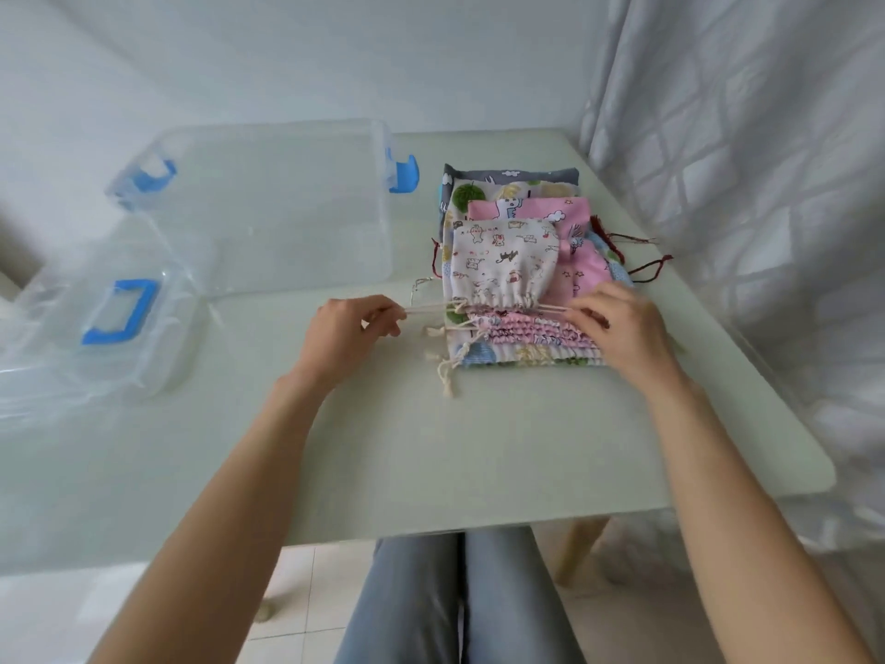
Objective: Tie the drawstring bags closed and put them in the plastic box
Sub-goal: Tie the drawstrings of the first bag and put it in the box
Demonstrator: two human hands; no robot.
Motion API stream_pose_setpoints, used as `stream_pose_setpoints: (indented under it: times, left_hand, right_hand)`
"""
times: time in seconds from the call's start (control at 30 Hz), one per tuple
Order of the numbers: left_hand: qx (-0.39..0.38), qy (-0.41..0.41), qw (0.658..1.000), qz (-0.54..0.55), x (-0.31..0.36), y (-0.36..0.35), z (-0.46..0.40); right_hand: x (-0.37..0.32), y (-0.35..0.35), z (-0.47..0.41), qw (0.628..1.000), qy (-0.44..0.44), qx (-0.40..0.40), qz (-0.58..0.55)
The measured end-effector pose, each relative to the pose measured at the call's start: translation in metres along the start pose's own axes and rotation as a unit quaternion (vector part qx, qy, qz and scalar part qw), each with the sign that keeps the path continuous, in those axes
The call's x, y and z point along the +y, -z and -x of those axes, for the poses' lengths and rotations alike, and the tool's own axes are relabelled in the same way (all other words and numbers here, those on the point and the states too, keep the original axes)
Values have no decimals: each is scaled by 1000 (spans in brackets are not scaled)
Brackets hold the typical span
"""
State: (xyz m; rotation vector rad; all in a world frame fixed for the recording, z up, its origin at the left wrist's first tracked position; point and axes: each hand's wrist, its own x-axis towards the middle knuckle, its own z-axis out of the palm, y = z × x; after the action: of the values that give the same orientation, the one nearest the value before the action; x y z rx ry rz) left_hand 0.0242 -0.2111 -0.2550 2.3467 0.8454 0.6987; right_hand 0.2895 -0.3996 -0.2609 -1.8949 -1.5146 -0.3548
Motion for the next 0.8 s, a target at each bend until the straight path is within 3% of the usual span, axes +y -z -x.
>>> stream_pose_setpoints:
  times: [0.1, 0.17, 0.23, 0.37, 0.43, 0.5, 0.53, 0.6, 0.7, 0.8]
  left_hand:
    - [23, 40, 990, 134, 1, 2, 6]
    - [51, 62, 952, 294, 11, 0, 4]
    - [51, 75, 895, 437, 22, -4, -5]
    - [44, 89, 757, 645, 44, -10, -27]
    - [53, 82, 693, 714, 49, -12, -34]
    - [64, 79, 650, 753, 50, -13, -38]
    - [67, 83, 641, 760, 48, -14, -41]
    - [63, 100, 657, 744, 46, -14, -47]
    - [66, 136, 728, 669, 33, -13, -49]
    - [106, 151, 791, 583, 16, -4, -51]
  right_hand:
    - [-4, -4, -2, 1000, -26, -11, -13]
    - [-10, -6, -9, 995, -67, 1, -78]
    - [-25, -2, -20, 967, -134, 31, -216]
    - [-53, 0, -47, 833, -232, 83, -495]
    - [-64, -2, -58, 773, -225, 65, -589]
    - [-70, -7, -63, 711, -214, 45, -668]
    - [-70, -10, -63, 688, -223, 30, -690]
    - [-69, -14, -60, 659, -257, 1, -707]
    - [-63, -17, -59, 676, -324, -15, -662]
    - [-55, -17, -61, 671, -397, 37, -626]
